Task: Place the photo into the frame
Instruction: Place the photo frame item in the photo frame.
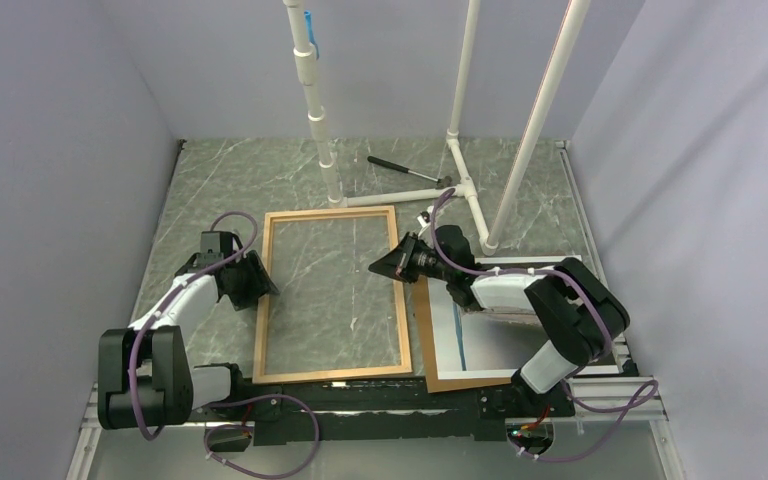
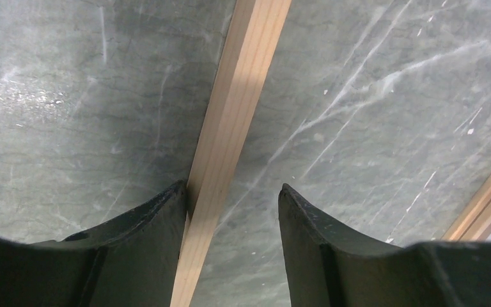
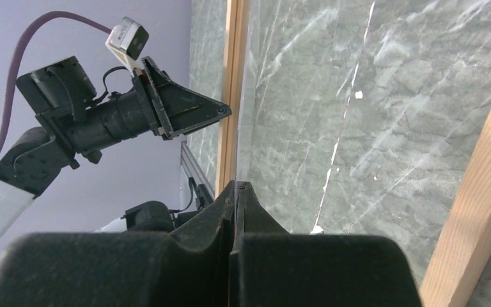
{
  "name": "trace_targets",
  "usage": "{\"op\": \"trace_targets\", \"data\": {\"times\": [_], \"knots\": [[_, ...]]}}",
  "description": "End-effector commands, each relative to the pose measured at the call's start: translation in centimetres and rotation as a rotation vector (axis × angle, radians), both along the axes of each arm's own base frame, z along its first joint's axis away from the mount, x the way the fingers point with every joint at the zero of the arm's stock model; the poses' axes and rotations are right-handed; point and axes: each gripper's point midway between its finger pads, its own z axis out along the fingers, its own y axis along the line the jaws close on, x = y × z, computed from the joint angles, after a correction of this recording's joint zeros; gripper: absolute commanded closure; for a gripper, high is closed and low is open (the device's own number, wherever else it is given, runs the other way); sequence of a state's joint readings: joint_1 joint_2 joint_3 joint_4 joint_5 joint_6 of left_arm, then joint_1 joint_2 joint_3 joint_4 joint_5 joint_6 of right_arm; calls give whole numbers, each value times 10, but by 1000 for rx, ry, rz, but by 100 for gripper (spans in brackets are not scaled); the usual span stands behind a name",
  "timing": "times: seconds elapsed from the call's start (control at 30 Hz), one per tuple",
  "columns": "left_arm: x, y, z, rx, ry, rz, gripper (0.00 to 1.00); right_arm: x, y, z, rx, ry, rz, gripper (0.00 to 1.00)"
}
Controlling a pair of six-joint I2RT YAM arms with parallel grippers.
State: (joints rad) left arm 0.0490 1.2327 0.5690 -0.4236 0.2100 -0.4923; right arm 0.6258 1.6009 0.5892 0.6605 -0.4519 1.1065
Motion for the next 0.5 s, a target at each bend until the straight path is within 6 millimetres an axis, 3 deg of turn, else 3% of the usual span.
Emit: {"op": "trace_targets", "data": {"times": [0.0, 0.2, 0.47], "knots": [[5, -21, 15, -99, -57, -58, 42, 8, 8, 41, 55, -123, 5, 100], [6, -25, 15, -115, -59, -71, 41, 9, 10, 43, 56, -133, 8, 100], [5, -26, 13, -121, -57, -75, 41, 5, 14, 18, 61, -36, 24, 100]]}}
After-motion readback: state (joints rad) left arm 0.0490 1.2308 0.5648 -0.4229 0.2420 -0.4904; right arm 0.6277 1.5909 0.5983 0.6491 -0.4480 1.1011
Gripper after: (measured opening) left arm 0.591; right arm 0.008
